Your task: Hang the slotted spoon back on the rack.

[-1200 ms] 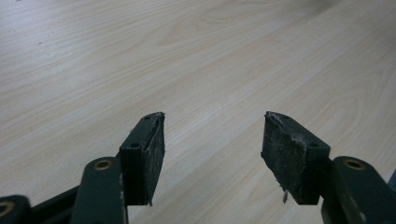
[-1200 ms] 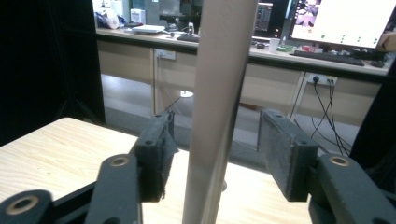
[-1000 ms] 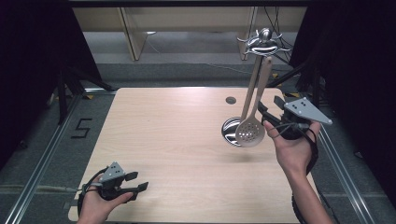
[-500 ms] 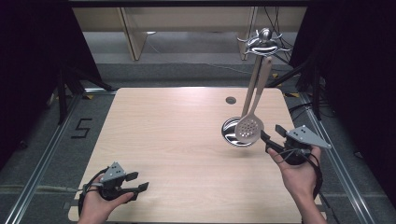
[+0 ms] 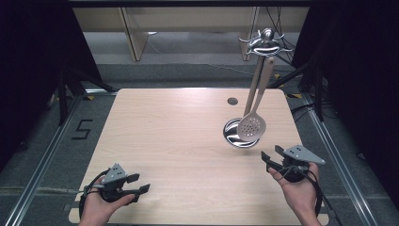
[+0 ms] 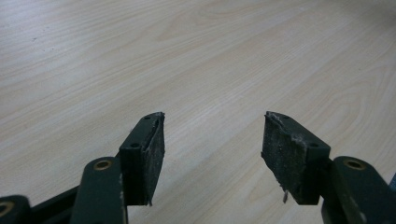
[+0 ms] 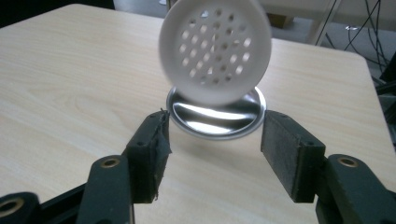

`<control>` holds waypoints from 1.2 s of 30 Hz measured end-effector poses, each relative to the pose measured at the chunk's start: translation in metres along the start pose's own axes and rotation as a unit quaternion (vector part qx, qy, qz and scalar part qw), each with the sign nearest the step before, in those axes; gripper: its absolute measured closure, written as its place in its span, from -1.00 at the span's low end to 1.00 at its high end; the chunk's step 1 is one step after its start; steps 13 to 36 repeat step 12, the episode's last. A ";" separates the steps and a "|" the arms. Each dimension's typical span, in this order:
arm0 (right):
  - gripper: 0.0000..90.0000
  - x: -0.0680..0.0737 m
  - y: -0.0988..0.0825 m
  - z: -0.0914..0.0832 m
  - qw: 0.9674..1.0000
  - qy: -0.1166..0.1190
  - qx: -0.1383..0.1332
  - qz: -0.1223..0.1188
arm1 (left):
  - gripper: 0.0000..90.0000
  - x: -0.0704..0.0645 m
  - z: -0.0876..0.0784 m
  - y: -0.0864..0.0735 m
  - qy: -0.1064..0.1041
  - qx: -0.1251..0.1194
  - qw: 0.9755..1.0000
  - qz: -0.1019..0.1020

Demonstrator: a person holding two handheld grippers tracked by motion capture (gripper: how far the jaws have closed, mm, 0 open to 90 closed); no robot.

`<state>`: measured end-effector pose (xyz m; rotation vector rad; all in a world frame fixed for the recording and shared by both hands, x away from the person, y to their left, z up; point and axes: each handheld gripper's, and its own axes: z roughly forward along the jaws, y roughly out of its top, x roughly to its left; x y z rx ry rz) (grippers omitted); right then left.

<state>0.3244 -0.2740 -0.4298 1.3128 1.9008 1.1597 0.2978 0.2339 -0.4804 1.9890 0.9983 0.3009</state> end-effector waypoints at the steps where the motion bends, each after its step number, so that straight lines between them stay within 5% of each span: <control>1: -0.06 -0.001 -0.003 0.001 1.000 0.003 -0.002 -0.004 | -0.14 0.000 0.000 0.000 0.000 0.000 1.000 0.000; 4: -0.06 -0.003 -0.010 0.002 1.000 0.006 0.001 -0.003 | -0.14 0.000 0.000 0.000 0.001 0.000 1.000 -0.002; 5: -0.06 -0.001 -0.013 0.000 1.000 0.006 0.012 0.016 | -0.14 0.001 0.000 0.000 0.001 -0.001 1.000 0.001; 6: -0.05 -0.004 -0.015 0.002 1.000 0.003 0.009 -0.005 | -0.14 0.001 -0.001 0.000 -0.002 0.000 1.000 0.001; 7: -0.05 -0.003 -0.017 -0.002 1.000 0.007 0.022 0.017 | -0.14 0.001 -0.002 0.001 -0.003 0.004 1.000 0.002; 8: -0.04 -0.005 -0.018 -0.001 1.000 0.003 0.015 0.007 | -0.14 0.002 -0.003 0.001 -0.003 0.013 1.000 0.011; 9: -0.04 -0.007 -0.019 -0.003 1.000 0.006 0.019 0.010 | -0.14 -0.001 -0.001 0.001 -0.007 0.003 1.000 -0.010; 12: -0.03 -0.008 -0.022 -0.004 1.000 0.005 0.023 0.021 | -0.15 0.000 -0.001 0.002 -0.005 0.003 1.000 0.003; 36: -0.03 -0.008 -0.022 -0.004 1.000 0.005 0.023 0.021 | -0.15 0.000 -0.001 0.002 -0.005 0.003 1.000 0.003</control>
